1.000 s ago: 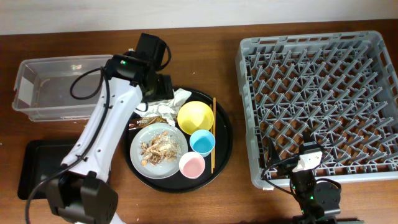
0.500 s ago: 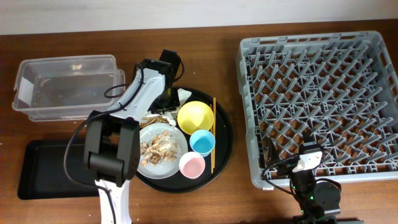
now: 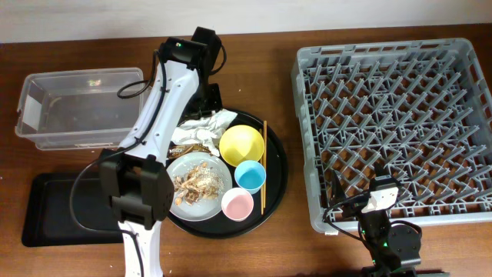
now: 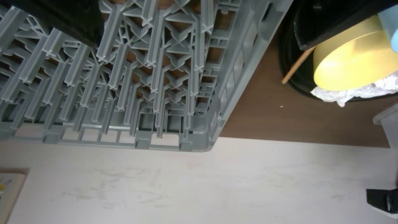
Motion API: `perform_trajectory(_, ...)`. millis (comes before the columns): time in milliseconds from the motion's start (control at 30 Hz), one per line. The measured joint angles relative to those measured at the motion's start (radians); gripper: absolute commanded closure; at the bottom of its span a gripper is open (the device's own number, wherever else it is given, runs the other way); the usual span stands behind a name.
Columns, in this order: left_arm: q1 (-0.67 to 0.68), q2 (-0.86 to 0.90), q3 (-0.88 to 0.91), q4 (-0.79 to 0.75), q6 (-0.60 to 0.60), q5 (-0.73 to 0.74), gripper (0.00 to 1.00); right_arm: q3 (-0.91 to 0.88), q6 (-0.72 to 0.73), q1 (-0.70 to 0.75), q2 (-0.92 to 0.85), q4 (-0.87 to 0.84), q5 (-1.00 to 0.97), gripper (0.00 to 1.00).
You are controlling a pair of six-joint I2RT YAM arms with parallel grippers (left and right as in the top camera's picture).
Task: Sort waste into correct bins and load items into the dishwasher rack
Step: 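Reach the left gripper to the white tissue and grasp it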
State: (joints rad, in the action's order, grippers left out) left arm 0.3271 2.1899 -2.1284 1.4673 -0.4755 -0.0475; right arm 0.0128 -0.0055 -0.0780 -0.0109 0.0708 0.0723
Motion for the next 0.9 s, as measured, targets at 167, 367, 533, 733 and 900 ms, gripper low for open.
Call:
perform_trajectory(167, 0.0, -0.002, 0.144, -0.111, -0.001, 0.0, 0.4, 0.0, 0.0, 0.0, 0.0, 0.0, 0.0, 0.01)
perform_trajectory(367, 0.0, 0.007, 0.376, -0.307, -0.004, 0.0, 0.5, 0.0, 0.001, 0.0, 0.0, 0.0, 0.0, 0.01)
perform_trajectory(533, 0.0, 0.008, 0.423, -0.378, -0.004, 0.0, 0.73, 0.0, 0.0, 0.0, 0.0, 0.0, 0.0, 0.01)
perform_trajectory(733, 0.0, 0.008, 0.429, -0.361, -0.006, 0.0, 1.0, 0.0, 0.0, 0.0, 0.0, 0.0, 0.0, 0.01)
perform_trajectory(900, 0.0, 0.01, 0.267, -0.157, -0.005, 0.0, 1.0, 0.0, 0.001, 0.0, 0.0, 0.0, 0.0, 0.01)
